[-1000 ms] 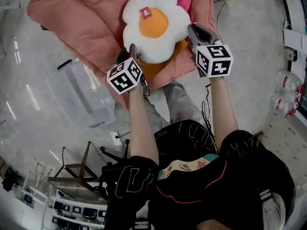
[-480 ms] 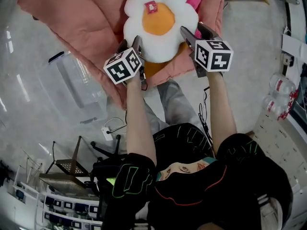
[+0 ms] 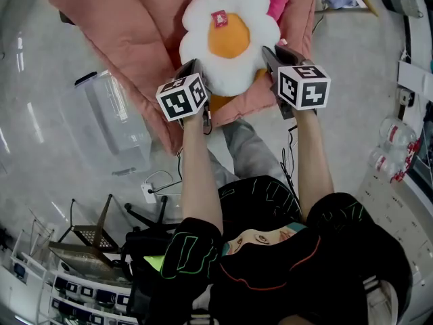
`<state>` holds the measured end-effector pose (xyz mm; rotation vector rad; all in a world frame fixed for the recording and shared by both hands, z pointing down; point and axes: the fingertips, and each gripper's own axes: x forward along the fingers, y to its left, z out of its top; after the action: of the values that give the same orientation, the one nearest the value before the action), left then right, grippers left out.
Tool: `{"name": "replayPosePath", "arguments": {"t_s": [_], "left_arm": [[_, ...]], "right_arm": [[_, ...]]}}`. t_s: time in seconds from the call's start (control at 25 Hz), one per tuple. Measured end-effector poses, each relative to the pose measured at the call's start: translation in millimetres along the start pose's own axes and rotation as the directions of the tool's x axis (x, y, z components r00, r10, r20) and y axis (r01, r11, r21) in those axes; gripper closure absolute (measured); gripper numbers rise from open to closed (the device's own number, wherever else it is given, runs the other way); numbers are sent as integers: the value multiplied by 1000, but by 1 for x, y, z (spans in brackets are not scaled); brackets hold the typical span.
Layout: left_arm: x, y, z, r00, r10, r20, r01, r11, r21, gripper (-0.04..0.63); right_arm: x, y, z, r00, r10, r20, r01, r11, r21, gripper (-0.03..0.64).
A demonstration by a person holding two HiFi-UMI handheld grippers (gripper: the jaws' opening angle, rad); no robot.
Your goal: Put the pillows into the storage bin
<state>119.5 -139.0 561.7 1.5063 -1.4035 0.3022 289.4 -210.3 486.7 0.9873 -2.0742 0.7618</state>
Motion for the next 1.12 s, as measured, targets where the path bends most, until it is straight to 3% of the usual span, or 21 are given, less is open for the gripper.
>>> {"name": "replayPosePath", "arguments": {"t_s": [0.36,0.64,0.8,1.12], "left_arm": [[-54,-28,-9,991,37,126,-35,999,-24,594],[-115,-45,-16,957,99,273,-85,994,-64,594],[-154,-32,-19,926,155,343,-126,986,-107,594],[-241,11,-17,840,281,464,-213,957,-194,595]], "right_arm": [[-46,10,6,993,86,74,-85,996,-15,548],[-85,37,21,975,187,121,-171,976,-137,552],[-95,73,29,957,260,132,-227,949,-218,555],[-101,165,48,907,406,114,-342,867,-361,557]]}}
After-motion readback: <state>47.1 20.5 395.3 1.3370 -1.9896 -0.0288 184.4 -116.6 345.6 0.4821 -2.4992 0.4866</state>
